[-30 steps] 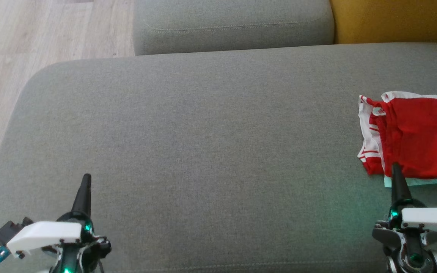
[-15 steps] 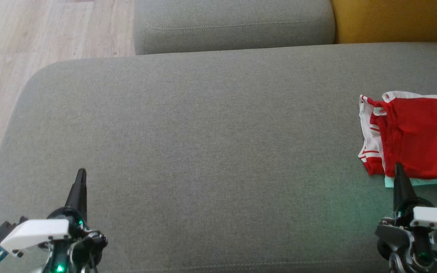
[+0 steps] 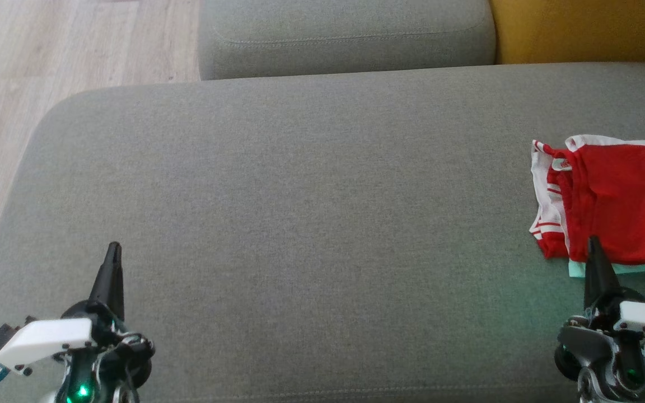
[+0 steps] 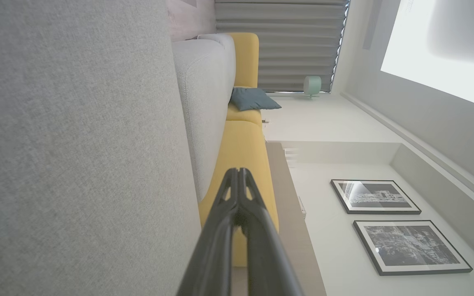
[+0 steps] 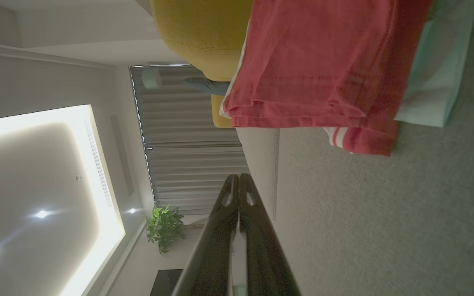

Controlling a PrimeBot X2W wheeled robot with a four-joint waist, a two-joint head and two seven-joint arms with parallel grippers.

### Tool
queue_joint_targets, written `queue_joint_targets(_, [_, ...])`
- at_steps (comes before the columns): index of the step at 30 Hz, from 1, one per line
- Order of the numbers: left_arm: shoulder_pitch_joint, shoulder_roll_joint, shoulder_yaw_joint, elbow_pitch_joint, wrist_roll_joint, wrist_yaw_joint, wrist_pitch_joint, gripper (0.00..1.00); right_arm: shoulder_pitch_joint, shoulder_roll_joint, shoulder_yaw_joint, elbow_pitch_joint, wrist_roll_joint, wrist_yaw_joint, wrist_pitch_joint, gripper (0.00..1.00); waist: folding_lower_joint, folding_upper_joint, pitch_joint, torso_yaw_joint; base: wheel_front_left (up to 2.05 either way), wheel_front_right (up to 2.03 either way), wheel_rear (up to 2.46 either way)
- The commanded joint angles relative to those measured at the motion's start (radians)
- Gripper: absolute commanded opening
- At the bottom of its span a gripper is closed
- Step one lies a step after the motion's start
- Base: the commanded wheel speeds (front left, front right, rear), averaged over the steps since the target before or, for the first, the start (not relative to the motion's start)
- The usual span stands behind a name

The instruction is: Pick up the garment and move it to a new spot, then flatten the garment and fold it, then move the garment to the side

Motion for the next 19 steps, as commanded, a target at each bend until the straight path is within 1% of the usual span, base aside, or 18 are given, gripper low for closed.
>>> queue_joint_targets(1, [-0.053,0.014,0.038,-0.026,-0.001,-0.007,0.007,0.00,-0.051,-0.015,0.018,-0.031,0.005,0.007,0.008,0.00,0.0000,0.0000,0.000,0.000,0.00,0.00,0.00])
queue_joint_targets(19, [-0.054,0.010,0.044,-0.026,0.004,-0.007,0.012,0.00,-0.052,-0.010,0.012,-0.030,0.000,0.007,0.013,0.00,0.0000,0.0000,0.000,0.000,0.00,0.00,0.00])
